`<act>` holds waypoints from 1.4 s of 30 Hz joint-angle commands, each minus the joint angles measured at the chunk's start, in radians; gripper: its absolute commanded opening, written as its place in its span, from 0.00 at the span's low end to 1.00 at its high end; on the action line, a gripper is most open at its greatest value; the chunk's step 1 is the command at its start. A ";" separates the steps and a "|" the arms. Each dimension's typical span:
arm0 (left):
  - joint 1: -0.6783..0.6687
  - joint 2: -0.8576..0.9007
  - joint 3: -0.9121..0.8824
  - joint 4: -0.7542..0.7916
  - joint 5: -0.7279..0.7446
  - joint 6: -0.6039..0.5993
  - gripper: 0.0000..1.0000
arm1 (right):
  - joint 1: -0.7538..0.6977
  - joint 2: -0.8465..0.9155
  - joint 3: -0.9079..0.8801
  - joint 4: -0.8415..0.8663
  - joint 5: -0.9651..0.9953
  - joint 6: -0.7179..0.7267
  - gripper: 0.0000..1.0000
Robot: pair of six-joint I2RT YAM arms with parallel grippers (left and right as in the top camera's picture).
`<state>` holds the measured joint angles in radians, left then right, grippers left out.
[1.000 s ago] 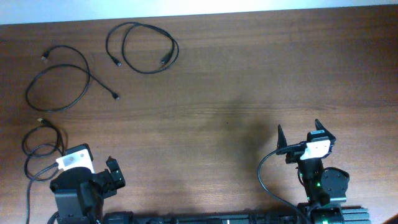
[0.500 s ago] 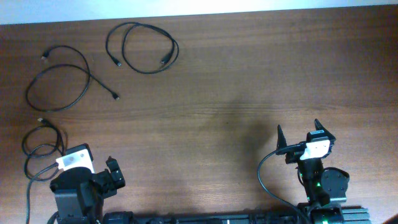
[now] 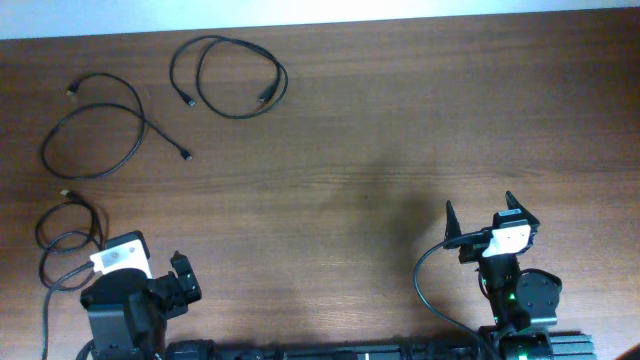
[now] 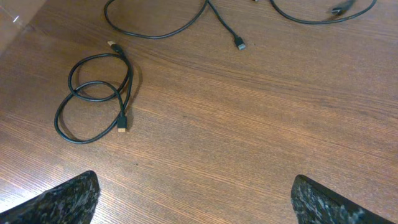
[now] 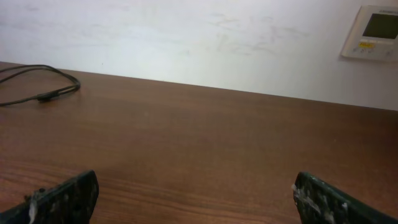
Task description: Untangle cables
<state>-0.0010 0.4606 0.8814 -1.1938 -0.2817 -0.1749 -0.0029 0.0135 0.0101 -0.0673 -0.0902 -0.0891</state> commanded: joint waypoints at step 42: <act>-0.005 -0.004 0.003 0.447 0.518 0.230 0.99 | 0.008 -0.010 -0.005 -0.005 -0.003 -0.008 0.99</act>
<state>-0.0010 0.4606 0.8806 -0.7593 0.2466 0.0135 -0.0029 0.0139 0.0101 -0.0669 -0.0906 -0.0898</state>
